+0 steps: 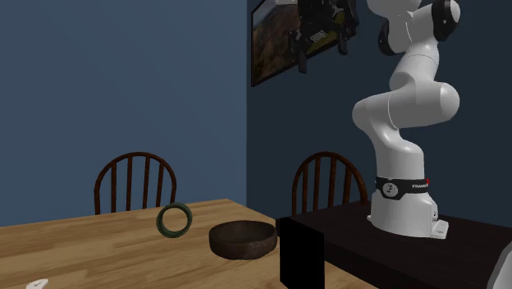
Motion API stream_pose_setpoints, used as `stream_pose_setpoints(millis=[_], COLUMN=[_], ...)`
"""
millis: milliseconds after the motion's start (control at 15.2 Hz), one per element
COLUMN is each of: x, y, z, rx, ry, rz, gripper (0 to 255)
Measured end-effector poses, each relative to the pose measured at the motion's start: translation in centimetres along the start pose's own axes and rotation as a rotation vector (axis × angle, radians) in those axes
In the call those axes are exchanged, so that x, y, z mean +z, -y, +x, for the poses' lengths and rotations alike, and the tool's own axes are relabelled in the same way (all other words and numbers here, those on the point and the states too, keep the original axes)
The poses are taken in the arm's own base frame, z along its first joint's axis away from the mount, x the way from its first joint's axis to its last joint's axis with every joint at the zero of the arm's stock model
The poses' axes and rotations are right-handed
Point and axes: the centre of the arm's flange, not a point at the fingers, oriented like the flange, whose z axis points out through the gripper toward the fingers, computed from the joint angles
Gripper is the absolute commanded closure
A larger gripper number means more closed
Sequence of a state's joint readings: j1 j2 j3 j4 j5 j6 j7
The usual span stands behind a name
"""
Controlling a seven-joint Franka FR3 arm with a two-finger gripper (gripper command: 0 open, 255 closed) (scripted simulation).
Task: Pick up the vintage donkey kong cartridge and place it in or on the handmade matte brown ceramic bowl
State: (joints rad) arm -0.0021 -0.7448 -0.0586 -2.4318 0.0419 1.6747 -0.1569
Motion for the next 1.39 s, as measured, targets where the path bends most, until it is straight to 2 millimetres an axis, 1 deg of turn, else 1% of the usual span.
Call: stream_pose_setpoints(millis=[66, 132, 330, 660, 792, 858, 924, 990, 1056, 1122, 1254, 1386], x=[0.0, 0.6, 3.7, 10.0, 12.3, 13.8, 15.0, 16.1, 17.3, 18.6, 21.3, 23.8], y=[0.0, -0.2, -1.0, -2.2, -3.2, -3.3, -3.8, -3.9, -4.5, -4.8, -4.7, -5.5], z=[0.0, 0.1, 0.4, 1.5, 2.3, 2.5, 2.6, 2.9, 3.1, 3.4, 3.9, 4.3], rx=[0.000, -0.016, -0.105, -0.279, -0.350, -0.386, -0.420, -0.457, -0.491, -0.527, -0.599, -0.669], ry=[0.000, 0.001, 0.005, 0.011, 0.013, 0.015, 0.015, 0.016, 0.017, 0.019, 0.021, 0.022], rz=[0.000, -0.002, -0.009, -0.024, -0.030, -0.033, -0.036, -0.039, -0.043, -0.045, -0.051, -0.057], gripper=[0, 0, 0, 0, 0, 0, 0, 0, 0, 0, 0, 0])
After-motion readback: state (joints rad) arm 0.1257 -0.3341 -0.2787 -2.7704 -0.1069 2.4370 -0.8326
